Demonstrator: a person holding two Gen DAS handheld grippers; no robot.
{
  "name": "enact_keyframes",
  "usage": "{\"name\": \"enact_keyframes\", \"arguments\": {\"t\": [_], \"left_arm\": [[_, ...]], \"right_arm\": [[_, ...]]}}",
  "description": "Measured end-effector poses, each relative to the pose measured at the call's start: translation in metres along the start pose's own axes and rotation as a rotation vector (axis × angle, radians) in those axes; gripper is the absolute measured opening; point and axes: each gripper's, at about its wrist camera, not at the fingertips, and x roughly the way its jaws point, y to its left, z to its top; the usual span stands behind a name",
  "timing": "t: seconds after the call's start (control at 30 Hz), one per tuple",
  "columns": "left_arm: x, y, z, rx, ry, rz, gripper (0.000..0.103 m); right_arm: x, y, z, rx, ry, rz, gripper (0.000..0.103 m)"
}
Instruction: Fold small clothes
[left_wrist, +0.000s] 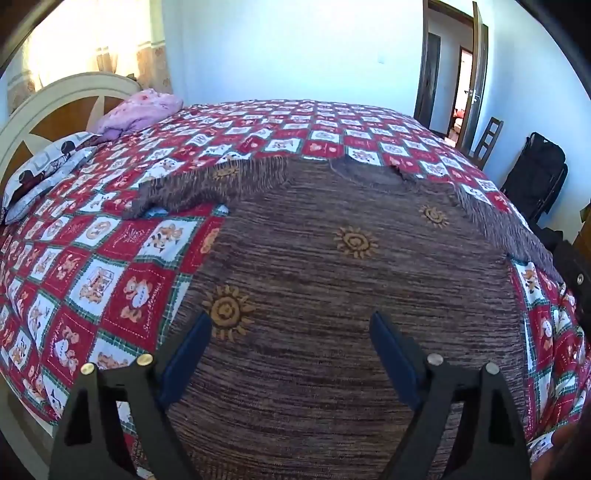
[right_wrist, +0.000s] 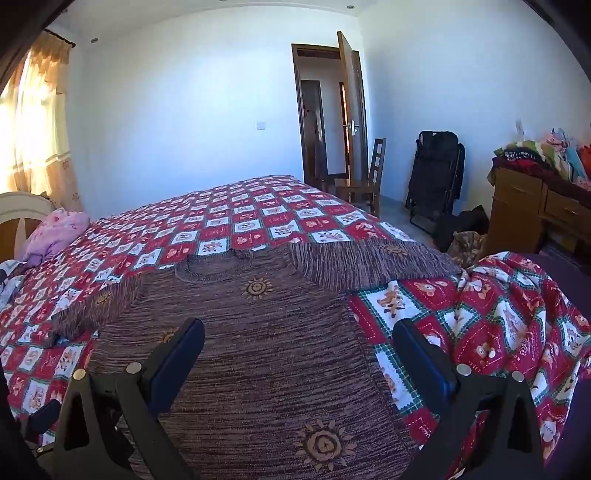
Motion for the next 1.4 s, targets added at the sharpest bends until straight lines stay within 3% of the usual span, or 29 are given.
{"name": "enact_keyframes", "arguments": {"t": [1.4], "left_arm": [[-0.0018,0.0037,0.0032,-0.006,-0.032,0.027,0.090]], "right_arm": [[0.0031,0.0039,-0.0038,-0.005,0.015,0.009,0.102]]}}
